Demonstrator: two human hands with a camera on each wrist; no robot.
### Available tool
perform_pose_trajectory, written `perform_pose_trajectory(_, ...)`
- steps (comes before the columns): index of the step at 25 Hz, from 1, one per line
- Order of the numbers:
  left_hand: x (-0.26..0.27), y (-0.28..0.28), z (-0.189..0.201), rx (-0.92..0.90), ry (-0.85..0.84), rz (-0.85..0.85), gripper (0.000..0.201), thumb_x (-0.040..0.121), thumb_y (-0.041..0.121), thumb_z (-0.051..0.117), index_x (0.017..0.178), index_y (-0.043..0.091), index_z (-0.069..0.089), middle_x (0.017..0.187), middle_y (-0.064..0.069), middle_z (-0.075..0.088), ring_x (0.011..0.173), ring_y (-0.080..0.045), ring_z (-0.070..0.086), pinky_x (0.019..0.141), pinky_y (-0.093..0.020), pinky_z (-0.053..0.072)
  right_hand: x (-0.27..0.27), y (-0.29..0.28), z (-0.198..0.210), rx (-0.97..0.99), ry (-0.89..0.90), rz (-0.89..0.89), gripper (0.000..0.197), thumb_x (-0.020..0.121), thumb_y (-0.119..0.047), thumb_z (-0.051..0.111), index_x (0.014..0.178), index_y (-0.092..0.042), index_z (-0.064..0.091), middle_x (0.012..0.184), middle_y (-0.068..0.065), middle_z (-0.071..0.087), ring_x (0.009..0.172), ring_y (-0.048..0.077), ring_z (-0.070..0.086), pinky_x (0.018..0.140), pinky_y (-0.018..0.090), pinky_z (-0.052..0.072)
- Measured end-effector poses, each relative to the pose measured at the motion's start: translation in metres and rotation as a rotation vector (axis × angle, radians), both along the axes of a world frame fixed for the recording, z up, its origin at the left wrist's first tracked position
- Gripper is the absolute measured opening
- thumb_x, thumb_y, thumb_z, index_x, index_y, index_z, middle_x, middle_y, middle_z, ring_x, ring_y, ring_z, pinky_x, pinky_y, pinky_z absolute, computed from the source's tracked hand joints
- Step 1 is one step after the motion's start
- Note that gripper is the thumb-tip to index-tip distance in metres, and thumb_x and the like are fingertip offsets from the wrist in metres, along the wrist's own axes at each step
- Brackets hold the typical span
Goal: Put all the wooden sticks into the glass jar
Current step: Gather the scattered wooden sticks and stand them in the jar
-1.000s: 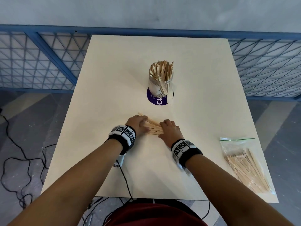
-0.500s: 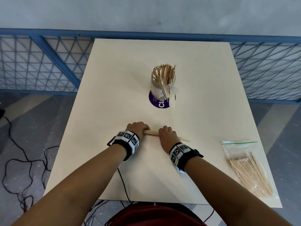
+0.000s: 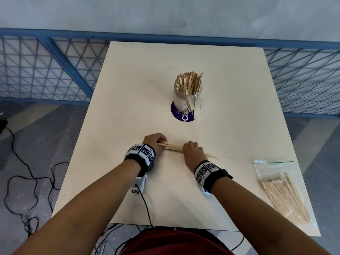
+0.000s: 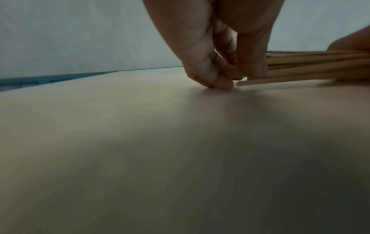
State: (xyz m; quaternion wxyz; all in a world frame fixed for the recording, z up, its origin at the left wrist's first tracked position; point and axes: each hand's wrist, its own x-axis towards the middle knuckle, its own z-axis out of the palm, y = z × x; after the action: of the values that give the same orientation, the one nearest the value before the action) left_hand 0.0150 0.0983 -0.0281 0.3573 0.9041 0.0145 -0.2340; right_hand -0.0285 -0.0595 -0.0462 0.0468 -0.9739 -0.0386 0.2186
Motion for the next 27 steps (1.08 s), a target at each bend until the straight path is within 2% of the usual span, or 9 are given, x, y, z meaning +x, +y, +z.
perform_pose_trajectory(3, 0.003, -0.002, -0.002, -0.131, 0.070, 0.116, 0.039, 0.080, -0.002, 0.057, 0.117, 0.010, 0.060, 0.104, -0.002, 0.059, 0.098, -0.018, 0.055, 0.080, -0.010, 0.039, -0.004, -0.003, 0.017, -0.025, -0.044, 0.001, 0.023, 0.057, -0.001, 0.047, 0.075, -0.005, 0.061, 0.071, 0.009, 0.061, 0.060, 0.026, 0.061, 0.048, 0.029, 0.048)
perform_pose_trajectory(6, 0.001, -0.015, 0.005, -0.468, 0.131, 0.425, 0.028, 0.092, 0.008, 0.046, 0.118, 0.004, 0.059, 0.096, -0.003, 0.059, 0.087, -0.019, 0.054, 0.070, -0.019, 0.045, -0.001, -0.009, 0.022, 0.082, -0.015, 0.003, 0.033, 0.084, 0.003, 0.029, 0.115, -0.001, 0.042, 0.107, 0.015, 0.057, 0.095, 0.035, 0.059, 0.077, 0.041, 0.046)
perform_pose_trajectory(8, 0.001, -0.023, 0.006, -0.535, 0.087, 0.481, 0.034, 0.098, 0.011, 0.035, 0.119, -0.003, 0.057, 0.094, -0.006, 0.064, 0.086, -0.019, 0.056, 0.072, -0.021, 0.048, 0.000, -0.011, 0.029, 0.158, 0.009, -0.006, 0.031, 0.089, 0.000, 0.029, 0.119, -0.003, 0.037, 0.112, 0.016, 0.055, 0.096, 0.035, 0.059, 0.075, 0.041, 0.046)
perform_pose_trajectory(11, 0.003, -0.031, 0.013, -0.491, 0.062, 0.396, 0.035, 0.098, 0.014, 0.034, 0.130, 0.009, 0.047, 0.116, -0.013, 0.061, 0.094, -0.020, 0.055, 0.085, -0.038, 0.051, 0.001, -0.009, 0.036, 0.248, 0.015, -0.025, 0.031, 0.089, 0.000, 0.028, 0.119, -0.003, 0.037, 0.113, 0.018, 0.056, 0.094, 0.036, 0.061, 0.073, 0.041, 0.046)
perform_pose_trajectory(14, 0.005, -0.038, 0.020, -0.517, 0.100, 0.412, 0.064, 0.095, 0.029, 0.044, 0.147, 0.022, 0.008, 0.116, -0.009, 0.052, 0.097, -0.022, 0.057, 0.092, -0.042, 0.052, 0.006, -0.009, 0.041, 0.331, 0.024, -0.129, 0.029, 0.088, -0.001, 0.030, 0.116, -0.004, 0.038, 0.109, 0.019, 0.060, 0.091, 0.038, 0.061, 0.071, 0.040, 0.045)
perform_pose_trajectory(18, 0.011, -0.048, 0.022, -0.635, 0.205, 0.633, 0.108, 0.076, 0.043, 0.069, 0.146, 0.022, -0.009, 0.133, -0.019, 0.049, 0.098, -0.026, 0.063, 0.099, -0.046, 0.049, 0.007, -0.005, 0.043, 0.392, 0.034, -0.205, 0.024, 0.089, -0.001, 0.031, 0.112, -0.003, 0.039, 0.102, 0.021, 0.063, 0.087, 0.038, 0.061, 0.066, 0.037, 0.042)
perform_pose_trajectory(22, 0.021, -0.052, 0.004, -0.740, 0.267, 0.744, 0.149, 0.029, 0.065, 0.084, 0.144, 0.033, -0.005, 0.138, -0.019, 0.049, 0.121, -0.029, 0.055, 0.104, -0.048, 0.044, 0.007, -0.005, 0.050, 0.434, 0.040, -0.234, 0.024, 0.090, -0.001, 0.031, 0.113, -0.002, 0.038, 0.101, 0.021, 0.063, 0.086, 0.037, 0.061, 0.063, 0.035, 0.037)
perform_pose_trajectory(25, 0.016, -0.058, 0.026, -0.892, 0.253, 0.794, 0.125, 0.063, 0.036, 0.082, 0.145, 0.029, -0.013, 0.134, -0.009, 0.052, 0.117, -0.023, 0.056, 0.105, -0.038, 0.042, 0.009, -0.006, 0.052, 0.474, 0.022, -0.262, 0.021, 0.091, -0.002, 0.032, 0.112, -0.002, 0.038, 0.101, 0.022, 0.063, 0.086, 0.038, 0.061, 0.063, 0.034, 0.037)
perform_pose_trajectory(27, 0.013, -0.065, 0.034, -0.969, 0.252, 0.820, 0.096, 0.081, 0.019, 0.069, 0.147, 0.018, -0.002, 0.117, -0.007, 0.056, 0.106, -0.023, 0.058, 0.097, -0.034, 0.045, 0.010, -0.008, 0.053, 0.503, 0.006, -0.289, 0.021, 0.091, -0.003, 0.032, 0.111, -0.002, 0.038, 0.101, 0.023, 0.063, 0.086, 0.039, 0.061, 0.064, 0.035, 0.037)
